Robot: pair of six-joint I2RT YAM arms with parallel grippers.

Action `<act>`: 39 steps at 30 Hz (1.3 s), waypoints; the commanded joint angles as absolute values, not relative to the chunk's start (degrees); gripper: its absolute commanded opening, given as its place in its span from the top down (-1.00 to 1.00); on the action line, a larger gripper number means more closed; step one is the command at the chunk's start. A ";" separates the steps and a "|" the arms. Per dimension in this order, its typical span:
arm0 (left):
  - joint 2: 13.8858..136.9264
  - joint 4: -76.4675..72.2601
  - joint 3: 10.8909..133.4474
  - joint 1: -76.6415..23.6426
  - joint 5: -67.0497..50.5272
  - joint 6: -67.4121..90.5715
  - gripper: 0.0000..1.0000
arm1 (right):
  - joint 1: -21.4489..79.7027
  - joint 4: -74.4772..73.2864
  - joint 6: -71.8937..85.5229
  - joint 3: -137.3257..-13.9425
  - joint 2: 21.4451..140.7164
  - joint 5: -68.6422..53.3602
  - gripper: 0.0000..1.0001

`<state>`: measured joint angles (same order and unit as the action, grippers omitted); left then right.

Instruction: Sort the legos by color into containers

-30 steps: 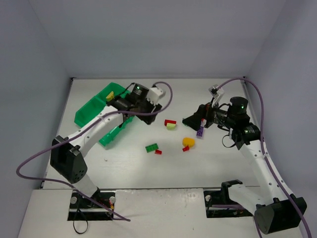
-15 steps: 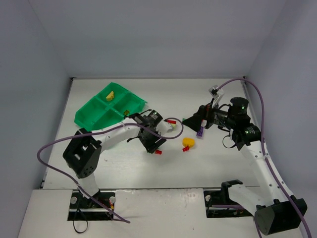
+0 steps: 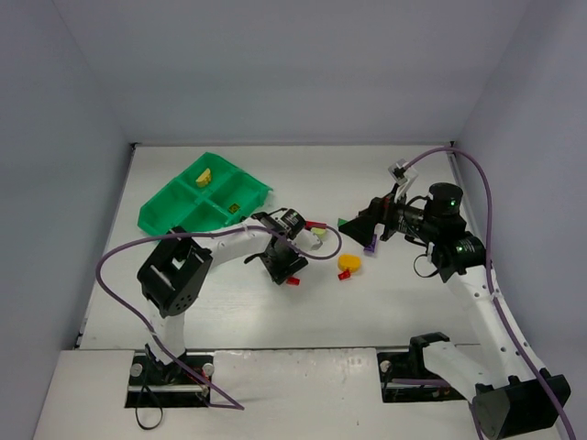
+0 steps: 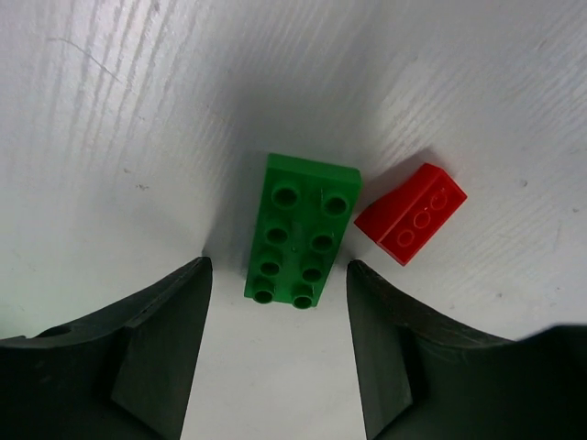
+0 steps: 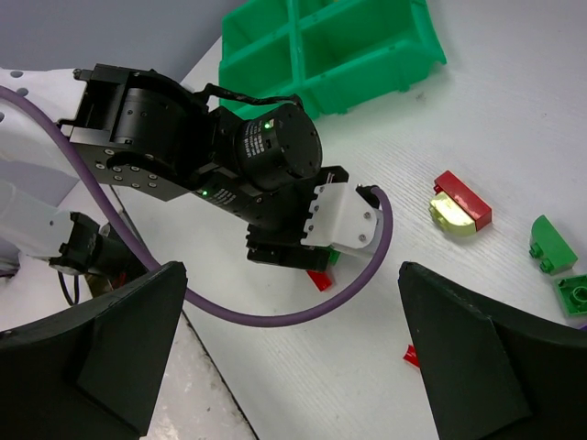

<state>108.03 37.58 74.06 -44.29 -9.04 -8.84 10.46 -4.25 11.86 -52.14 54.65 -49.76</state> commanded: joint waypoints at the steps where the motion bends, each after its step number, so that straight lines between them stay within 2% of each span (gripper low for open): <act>1: 107.66 36.21 77.34 -44.30 -8.26 -10.11 -0.08 | 10.11 -1.76 11.95 -52.38 53.96 -50.63 -0.93; 5: 108.54 35.95 77.17 -44.30 -8.35 -10.19 0.14 | 10.11 -1.76 11.78 -52.56 54.14 -50.63 -0.93; 9: 108.28 36.04 76.91 -44.03 -7.91 -10.20 0.71 | 10.11 -1.93 11.43 -52.82 54.49 -50.62 -0.93; 12: 106.70 35.68 77.43 -42.99 -6.07 -9.76 0.91 | 10.11 -1.93 11.16 -53.09 54.67 -50.54 -0.93; 20: 98.53 35.77 86.91 -32.36 1.21 -8.00 0.94 | 10.02 -1.93 10.81 -53.53 55.02 -50.62 -0.93; 26: 103.17 38.49 97.81 -22.34 4.66 -8.79 0.92 | 10.02 -1.93 10.72 -53.53 54.93 -50.63 -0.93; 31: 111.08 41.39 105.11 -18.73 3.17 -9.14 0.76 | 10.02 -2.02 10.72 -53.52 54.58 -50.27 -0.93; 33: 113.71 42.71 108.27 -17.76 2.20 -8.97 0.61 | 10.02 -2.29 10.72 -53.61 54.40 -50.19 -0.94; 39: 114.61 43.24 109.69 -17.93 0.00 -7.65 0.48 | 9.93 -2.99 10.46 -53.70 54.05 -49.48 -0.95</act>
